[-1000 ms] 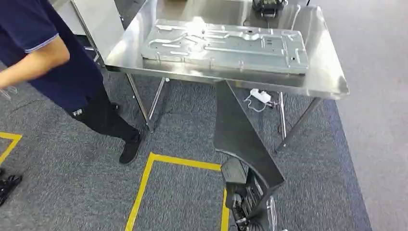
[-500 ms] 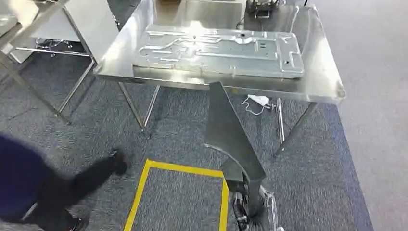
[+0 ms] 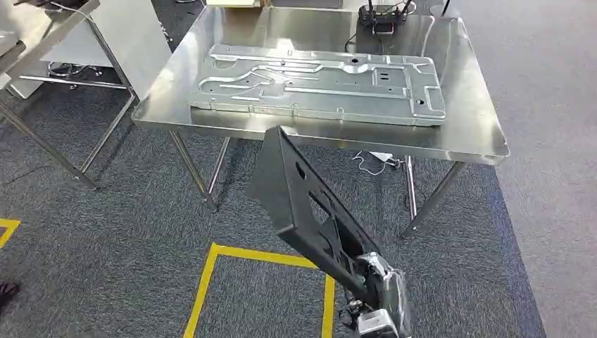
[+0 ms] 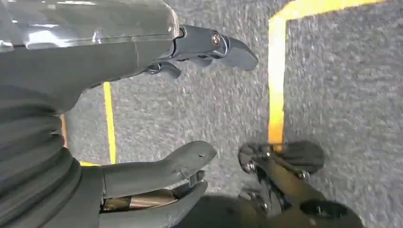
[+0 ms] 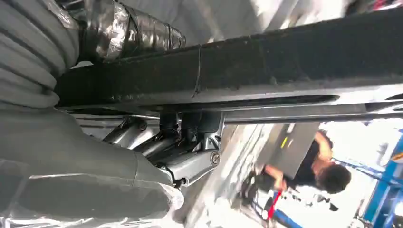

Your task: Take the parts from the cabinet and place them on the table.

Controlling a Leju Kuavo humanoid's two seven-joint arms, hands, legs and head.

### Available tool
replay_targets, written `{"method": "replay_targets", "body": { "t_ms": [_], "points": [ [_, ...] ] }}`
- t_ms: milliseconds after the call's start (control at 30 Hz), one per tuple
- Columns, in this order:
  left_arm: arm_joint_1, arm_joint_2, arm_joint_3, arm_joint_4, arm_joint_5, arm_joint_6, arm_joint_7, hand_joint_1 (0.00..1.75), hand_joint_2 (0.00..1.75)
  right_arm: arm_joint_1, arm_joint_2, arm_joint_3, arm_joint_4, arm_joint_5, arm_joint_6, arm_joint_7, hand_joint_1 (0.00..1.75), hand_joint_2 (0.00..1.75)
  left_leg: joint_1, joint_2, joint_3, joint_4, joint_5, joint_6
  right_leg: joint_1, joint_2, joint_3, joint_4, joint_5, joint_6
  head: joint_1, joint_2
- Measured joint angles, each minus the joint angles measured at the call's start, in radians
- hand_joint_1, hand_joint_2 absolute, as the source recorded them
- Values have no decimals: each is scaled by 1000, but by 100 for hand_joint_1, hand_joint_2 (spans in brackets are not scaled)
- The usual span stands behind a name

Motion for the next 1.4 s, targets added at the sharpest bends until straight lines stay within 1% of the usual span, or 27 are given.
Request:
{"method": "replay_targets", "body": {
  "t_ms": [67, 100, 133, 167, 233, 267, 300, 333, 367, 400, 467, 500, 567, 600, 667, 700, 767, 833, 867, 967, 1033, 1167, 1200, 1233, 1333, 1367, 1400],
  "points": [
    [-5, 1, 0, 0, -8, 0, 3, 0, 175, -31, 0, -39, 14, 35, 10, 21, 175, 175, 5, -1, 7, -3, -1, 1, -5, 0, -51, 88, -42, 11, 0, 0],
    [-8, 1, 0, 0, -13, -2, 6, 0, 175, -51, 0, -65, 29, 69, 16, 45, 175, 175, 6, -1, 10, -3, -7, 0, -11, 0, -110, 176, -81, 18, -1, 0],
    [-8, 1, -1, 0, -18, -4, 7, 0, 175, -63, 0, -89, 48, 108, 21, 67, 175, 175, 8, -1, 12, -2, -12, -1, -16, 0, -152, 230, -100, 26, 0, 0],
    [-8, 1, -1, 0, -22, -5, 9, 0, 175, -70, 0, -105, 62, 134, 21, 79, 175, 175, 9, -1, 16, -1, -17, -4, -20, -1, -173, 245, -94, 31, -1, 0],
    [-6, 1, -3, 0, -31, -7, 15, 0, 175, -101, 0, -134, 93, 208, 18, 116, 175, 175, 15, -2, 35, 1, -32, -16, -27, -2, -154, 151, 0, 42, -1, 0],
    [-6, 1, -5, 0, -35, -10, 17, 0, 175, -124, 0, -146, 109, 248, 18, 132, 175, 175, 19, -2, 46, 3, -41, -23, -30, -4, -122, 62, 62, 45, 0, 0],
    [-7, 0, -7, 1, -43, -13, 19, 0, 175, -144, -2, -163, 130, 307, 18, 159, 175, 175, 23, -1, 56, 7, -50, -29, -33, -6, -94, -20, 98, 45, -1, 0],
    [-9, 1, -8, 1, -49, -15, 21, 0, 175, -163, -5, -175, 147, 344, 19, 179, 175, 175, 25, 1, 54, 1, -54, -36, -26, -5, -85, -17, 80, 40, 0, 0],
    [-16, 3, -9, 1, -53, -17, 22, 0, 175, -199, -14, -187, 176, 396, 21, 205, 175, 175, 25, -1, 54, 10, -57, -43, -17, -10, -87, -28, 37, 28, 2, 0],
    [-20, 3, -12, 1, -61, -19, 22, 0, 175, -228, -17, -192, 198, 432, 33, 228, 175, 175, 24, 2, 50, 9, -66, -54, -13, -10, -89, -23, 63, 16, 0, 0],
    [-22, 3, -19, 1, -68, -22, 22, 0, 175, -285, -32, -201, 249, 486, 47, 254, 175, 175, 22, 4, 65, 18, -63, -65, -17, -2, -85, -23, 58, -2, 1, 0],
    [-25, 3, -23, 1, -69, -23, 22, 0, 175, -306, -37, -205, 267, 495, 51, 259, 175, 175, 26, 3, 57, 33, -70, -67, -19, -2, -74, -27, 58, -10, 0, 0],
    [-28, 4, -28, 1, -71, -25, 22, 0, 175, -341, -43, -209, 289, 514, 51, 269, 175, 175, 25, 2, -2, 143, -104, -69, -19, -4, -65, -28, 50, -23, 0, 0],
    [-28, 4, -30, 1, -77, -27, 21, 0, 175, -363, -44, -207, 309, 549, 57, 285, 175, 175, 25, 2, -61, 236, -144, -71, -17, -4, -61, -28, 45, -28, 1, 0],
    [-28, 4, -32, 2, -82, -32, 21, 0, 175, -396, -49, -199, 344, 609, 74, 313, 175, 175, 25, 1, -146, 345, -175, -71, -11, -1, -54, -28, 36, -31, 0, 0],
    [-27, 4, -34, 2, -88, -34, 23, 0, 175, -418, -53, -191, 365, 641, 87, 328, 175, 175, 24, 1, -164, 342, -152, -67, -7, 2, -46, -28, 29, -32, 1, 0],
    [-25, 5, -41, 2, -94, -37, 26, 0, 175, -466, -56, -171, 402, 688, 106, 352, 175, 175, 17, 0, -144, 231, -57, -49, -2, 7, -26, -28, 16, -32, 1, 0],
    [-24, 12, -48, 2, -101, -37, 26, 0, 175, -523, -58, -143, 444, 723, 124, 367, 175, 175, -1, 3, -109, 74, 58, -12, -3, 8, -14, -31, 2, -29, 2, 0],
    [-27, 16, -51, 3, -103, -38, 28, 0, 175, -551, -58, -132, 464, 732, 133, 373, 175, 175, -4, 3, -111, 76, 15, -11, 3, 10, -6, -32, -1, -23, 1, 0],
    [-28, 16, -59, 5, -112, -40, 32, 0, 175, -607, -59, -95, 506, 762, 156, 389, 175, 175, -7, -1, -89, 35, 30, -6, -2, 6, 2, -22, 13, -3, -1, 0],
    [-28, 14, -65, 8, -114, -42, 34, 0, 175, -655, -59, -66, 534, 775, 174, 401, 175, 175, 2, -2, -53, 15, 35, -6, -4, 3, -3, 8, -6, 3, 0, 0],
    [-35, 14, -76, 8, -116, -47, 34, 0, 175, -739, -58, -20, 580, 781, 200, 412, 175, 175, 6, -5, -35, 16, 17, -1, -13, 1, -165, 247, -108, 22, 0, 0],
    [-36, 14, -77, 8, -119, -49, 34, 0, 175, -748, -58, -9, 592, 781, 204, 414, 175, 175, 7, -8, -26, 16, 10, -4, -17, 1, -184, 252, -98, 27, 0, 0],
    [-36, 14, -80, 8, -120, -50, 35, 0, 175, -760, -58, 1, 602, 781, 212, 415, 175, 175, 8, -11, -14, 16, 1, -6, -20, 0, -184, 214, -61, 31, 0, 0],
    [-33, 14, -82, 10, -121, -55, 35, 0, 175, -806, -58, 22, 633, 784, 237, 418, 175, 175, 10, -12, 13, 17, -27, -19, -23, -6, -129, -12, 123, 23, 0, 0],
    [-35, 13, -82, 13, -121, -55, 35, 0, 175, -824, -58, 27, 650, 785, 241, 421, 175, 175, 8, -12, 23, 25, -34, -28, -13, -7, -134, -19, 86, 17, -2, 0],
    [-40, 13, -82, 13, -121, -55, 35, 0, 175, -837, -58, 33, 658, 786, 249, 423, 175, 175, 9, -13, 17, 23, -40, -37, -11, -6, -129, -19, 90, 8, -2, 0]
  ]
}}
